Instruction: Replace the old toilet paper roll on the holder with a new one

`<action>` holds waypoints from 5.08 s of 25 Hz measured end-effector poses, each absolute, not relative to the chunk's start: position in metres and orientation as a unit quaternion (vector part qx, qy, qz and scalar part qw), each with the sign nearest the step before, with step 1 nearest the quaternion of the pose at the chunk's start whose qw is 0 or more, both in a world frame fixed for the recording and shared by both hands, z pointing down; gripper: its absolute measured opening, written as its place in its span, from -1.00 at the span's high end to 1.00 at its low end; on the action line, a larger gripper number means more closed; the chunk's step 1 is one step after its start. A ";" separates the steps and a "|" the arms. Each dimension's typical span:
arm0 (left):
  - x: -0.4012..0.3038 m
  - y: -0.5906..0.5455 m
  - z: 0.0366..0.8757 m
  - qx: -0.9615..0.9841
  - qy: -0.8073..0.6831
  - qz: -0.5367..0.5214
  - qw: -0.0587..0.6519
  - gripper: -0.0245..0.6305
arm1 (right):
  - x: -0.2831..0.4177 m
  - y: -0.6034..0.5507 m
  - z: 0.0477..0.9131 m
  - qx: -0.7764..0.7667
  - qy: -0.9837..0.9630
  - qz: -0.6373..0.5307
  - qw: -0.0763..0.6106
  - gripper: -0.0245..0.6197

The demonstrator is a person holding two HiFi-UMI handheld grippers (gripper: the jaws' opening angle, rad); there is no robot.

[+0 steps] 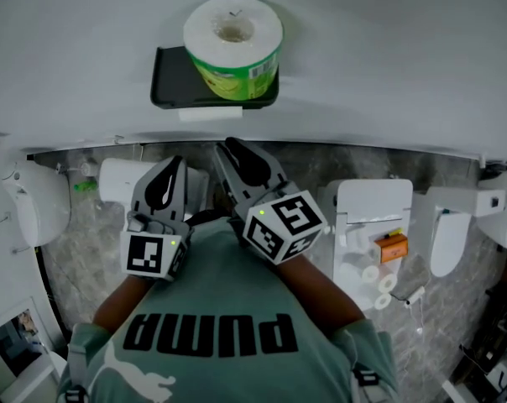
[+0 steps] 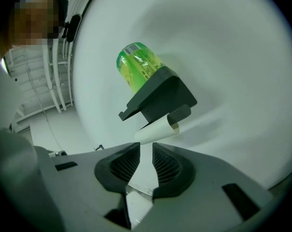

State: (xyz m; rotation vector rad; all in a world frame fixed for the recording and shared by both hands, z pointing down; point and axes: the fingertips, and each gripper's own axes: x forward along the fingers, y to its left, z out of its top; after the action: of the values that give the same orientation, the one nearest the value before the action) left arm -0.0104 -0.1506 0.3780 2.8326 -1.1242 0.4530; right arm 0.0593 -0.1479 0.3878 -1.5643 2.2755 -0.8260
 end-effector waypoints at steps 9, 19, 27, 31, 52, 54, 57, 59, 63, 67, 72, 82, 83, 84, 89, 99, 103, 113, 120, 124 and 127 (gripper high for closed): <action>-0.018 -0.166 0.376 0.927 -0.352 0.125 0.041 0.92 | 0.048 -0.168 0.395 -0.524 0.754 -0.350 0.187 0.38; -0.025 -0.183 0.374 0.930 -0.346 0.116 0.043 0.92 | 0.050 -0.194 0.398 -0.485 0.695 -0.437 0.302 0.24; -0.032 -0.194 0.372 0.930 -0.346 0.117 0.030 0.92 | 0.055 -0.208 0.390 -0.484 0.685 -0.442 0.318 0.24; -0.034 -0.198 0.370 0.929 -0.351 0.118 0.028 0.92 | 0.059 -0.213 0.387 -0.485 0.682 -0.440 0.325 0.24; -0.017 -0.197 0.367 0.930 -0.348 0.114 0.029 0.92 | 0.082 -0.207 0.387 -0.488 0.658 -0.450 0.356 0.36; -0.012 -0.196 0.364 0.931 -0.348 0.106 0.032 0.92 | 0.086 -0.205 0.386 -0.489 0.657 -0.448 0.359 0.36; -0.006 -0.193 0.364 0.932 -0.346 0.103 0.034 0.92 | 0.093 -0.201 0.386 -0.492 0.656 -0.445 0.361 0.36; -0.004 -0.191 0.367 0.933 -0.342 0.109 0.032 0.92 | 0.098 -0.199 0.386 -0.494 0.655 -0.443 0.362 0.36; 0.004 -0.187 0.365 0.935 -0.337 0.108 0.027 0.92 | 0.110 -0.195 0.385 -0.499 0.647 -0.443 0.368 0.36; 0.011 -0.184 0.363 0.934 -0.340 0.102 0.032 0.92 | 0.120 -0.191 0.385 -0.503 0.644 -0.441 0.371 0.36; 0.020 -0.181 0.359 0.935 -0.341 0.090 0.032 0.92 | 0.134 -0.186 0.385 -0.510 0.636 -0.440 0.376 0.36; 0.040 -0.174 0.356 0.939 -0.333 0.083 0.030 0.92 | 0.168 -0.175 0.381 -0.528 0.627 -0.423 0.387 0.36; 0.042 -0.173 0.356 0.939 -0.332 0.082 0.031 0.92 | 0.171 -0.173 0.381 -0.530 0.625 -0.422 0.388 0.37; 0.044 -0.173 0.356 0.940 -0.330 0.082 0.031 0.92 | 0.173 -0.172 0.381 -0.533 0.623 -0.421 0.389 0.37; 0.055 -0.171 0.356 0.945 -0.317 0.075 0.035 0.92 | 0.191 -0.162 0.380 -0.554 0.613 -0.407 0.390 0.37; 0.068 -0.161 0.361 0.954 -0.287 0.076 0.044 0.92 | 0.213 -0.125 0.365 -0.637 0.607 -0.338 0.335 0.37; 0.066 -0.160 0.364 0.957 -0.277 0.080 0.043 0.92 | 0.202 -0.115 0.333 -0.659 0.637 -0.263 0.301 0.37; 0.039 -0.163 0.363 0.956 -0.278 0.085 0.042 0.92 | 0.146 -0.101 0.277 -0.695 0.689 -0.119 0.168 0.37; 0.014 -0.168 0.364 0.953 -0.289 0.081 0.047 0.92 | 0.118 -0.106 0.268 -0.697 0.698 -0.094 0.135 0.37; 0.005 -0.171 0.364 0.951 -0.294 0.078 0.050 0.92 | 0.107 -0.109 0.260 -0.698 0.703 -0.076 0.116 0.37; 0.001 -0.173 0.364 0.951 -0.295 0.075 0.051 0.92 | 0.098 -0.113 0.254 -0.697 0.708 -0.060 0.095 0.37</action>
State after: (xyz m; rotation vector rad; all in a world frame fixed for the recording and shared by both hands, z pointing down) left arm 0.0007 -0.1731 0.3636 2.8950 -0.8993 0.2284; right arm 0.0982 -0.1130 0.2538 -2.0660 2.0995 -0.1766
